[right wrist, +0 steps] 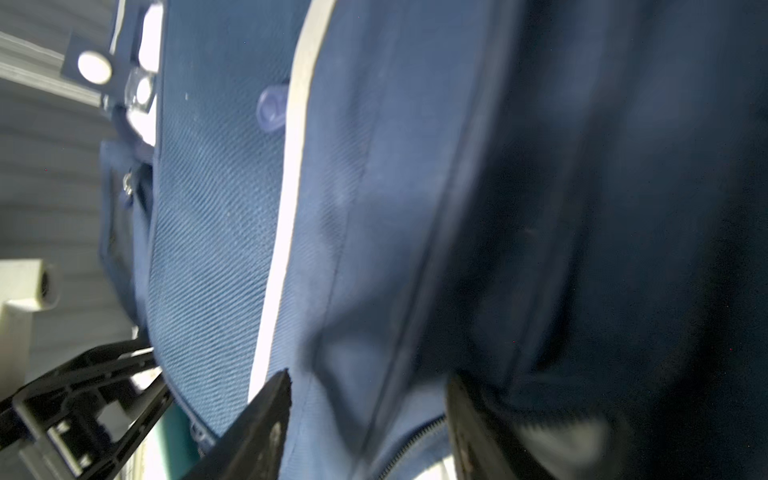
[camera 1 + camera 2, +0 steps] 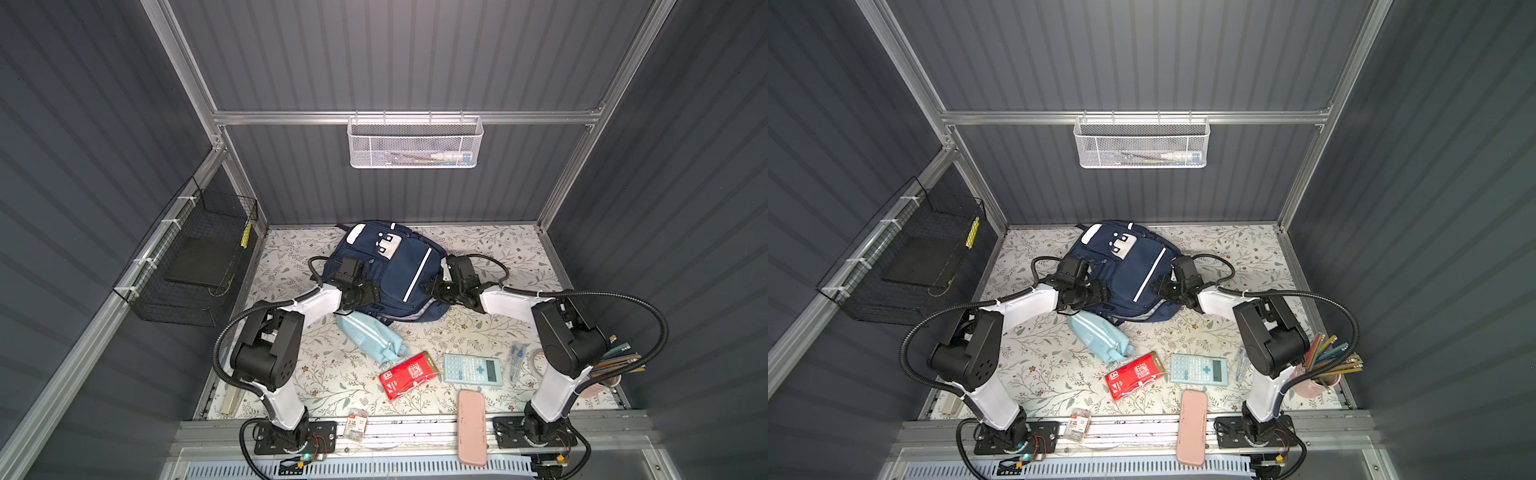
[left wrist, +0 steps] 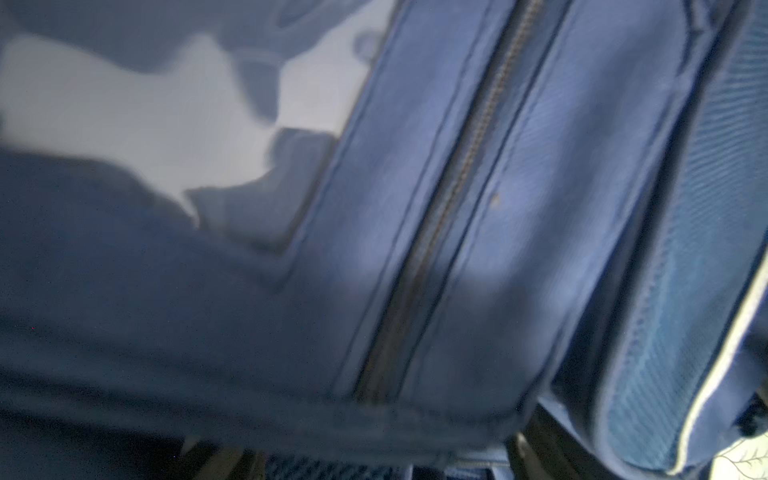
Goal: Pack the student bag
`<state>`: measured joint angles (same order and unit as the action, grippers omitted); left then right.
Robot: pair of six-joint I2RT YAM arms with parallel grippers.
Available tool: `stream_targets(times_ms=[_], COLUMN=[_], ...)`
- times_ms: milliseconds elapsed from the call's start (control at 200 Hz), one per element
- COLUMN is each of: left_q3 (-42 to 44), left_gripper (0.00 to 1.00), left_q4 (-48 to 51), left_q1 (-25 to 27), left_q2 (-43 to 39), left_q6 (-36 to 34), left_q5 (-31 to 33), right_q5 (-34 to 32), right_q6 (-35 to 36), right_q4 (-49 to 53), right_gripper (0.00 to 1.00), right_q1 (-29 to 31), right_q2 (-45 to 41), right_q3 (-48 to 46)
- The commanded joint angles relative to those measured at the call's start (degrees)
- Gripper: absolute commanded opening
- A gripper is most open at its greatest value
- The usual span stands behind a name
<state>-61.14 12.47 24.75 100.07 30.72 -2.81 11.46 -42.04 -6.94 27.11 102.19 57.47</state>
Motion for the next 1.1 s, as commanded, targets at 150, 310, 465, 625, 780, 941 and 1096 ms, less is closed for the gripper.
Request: stream_targets(times_ms=[150,310,465,625,780,941,1096], left_q3=[8.11,14.59,13.28,12.23,9.91,7.47,4.92], left_gripper=[0.88,0.89,0.88,0.84,0.81,0.62,0.13], left_q4=[0.11,0.33,2.87,-1.21,-5.97,-9.33,-7.88], left_q1=[0.73,0.74,-0.6,-1.26,-1.37,-1.05,-0.24], left_q2=[-7.19,-16.31,-17.95,-13.91,-8.63,-3.8,-3.91], left_q6=[3.54,6.14,3.74,4.62,5.96,7.29,7.72], left_q5=[2.86,3.5,4.94,4.7,3.45,0.94,0.35], right_q5=[-4.35,-3.34,-2.96,-2.92,-5.14,-3.48,-6.23], right_q6=[4.07,1.87,3.5,2.5,-1.31,-2.37,-1.47], right_q4=[7.29,4.91,5.94,5.94,5.51,3.74,2.98], right_gripper=[0.67,0.66,0.62,0.56,0.56,0.65,0.65], right_q1=[11.58,17.83,19.64,19.64,17.63,15.91,16.26], right_q2=[-4.99,-2.5,0.98,3.15,7.49,10.64,4.75], right_q3=[-1.89,-1.02,3.52,5.3,6.25,8.97,6.41])
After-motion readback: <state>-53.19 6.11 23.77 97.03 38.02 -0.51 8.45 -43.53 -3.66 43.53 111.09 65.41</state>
